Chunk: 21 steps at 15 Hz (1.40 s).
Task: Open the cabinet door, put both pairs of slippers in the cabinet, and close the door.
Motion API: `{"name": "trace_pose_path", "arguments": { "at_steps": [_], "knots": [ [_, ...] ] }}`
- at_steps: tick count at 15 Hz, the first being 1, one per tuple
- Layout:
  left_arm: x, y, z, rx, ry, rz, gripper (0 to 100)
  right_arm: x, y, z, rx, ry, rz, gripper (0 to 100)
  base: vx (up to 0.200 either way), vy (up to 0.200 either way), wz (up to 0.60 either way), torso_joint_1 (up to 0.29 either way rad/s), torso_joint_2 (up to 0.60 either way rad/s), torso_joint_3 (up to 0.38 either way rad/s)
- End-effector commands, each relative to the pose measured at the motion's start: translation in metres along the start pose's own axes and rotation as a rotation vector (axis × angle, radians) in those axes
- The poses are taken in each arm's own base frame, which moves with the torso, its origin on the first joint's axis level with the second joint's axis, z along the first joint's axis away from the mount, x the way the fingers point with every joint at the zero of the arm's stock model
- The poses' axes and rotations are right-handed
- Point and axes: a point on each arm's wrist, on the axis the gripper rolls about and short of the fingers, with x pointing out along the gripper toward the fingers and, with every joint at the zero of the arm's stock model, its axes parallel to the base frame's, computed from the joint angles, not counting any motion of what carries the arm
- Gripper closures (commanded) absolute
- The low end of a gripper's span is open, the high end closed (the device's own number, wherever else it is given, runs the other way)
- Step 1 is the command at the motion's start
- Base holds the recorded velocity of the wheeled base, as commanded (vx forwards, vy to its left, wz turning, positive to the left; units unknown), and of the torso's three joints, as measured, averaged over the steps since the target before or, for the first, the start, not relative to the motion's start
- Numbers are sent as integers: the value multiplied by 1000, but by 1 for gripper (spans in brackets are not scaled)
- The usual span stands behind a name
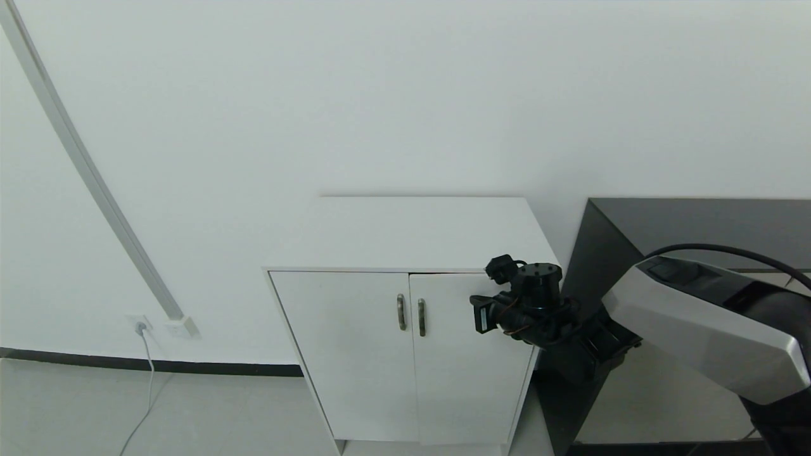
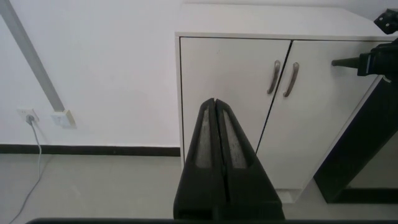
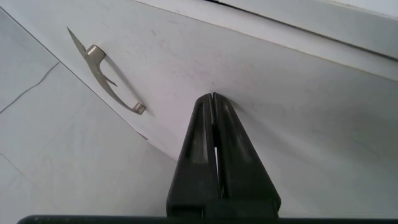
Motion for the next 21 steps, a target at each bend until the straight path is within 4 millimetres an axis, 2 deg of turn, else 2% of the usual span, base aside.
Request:
{"name": "trace_pose_path", "arguments": {
  "at_steps": [1,21],
  "knots": [
    [0,0,0,0,1,0,100,1,-2,0,1,-2,-3,100,0,0,0,0,0,0],
    [0,0,0,0,1,0,100,9,-7,-1,4,-3,-12,100,0,0,0,0,0,0]
  ]
}}
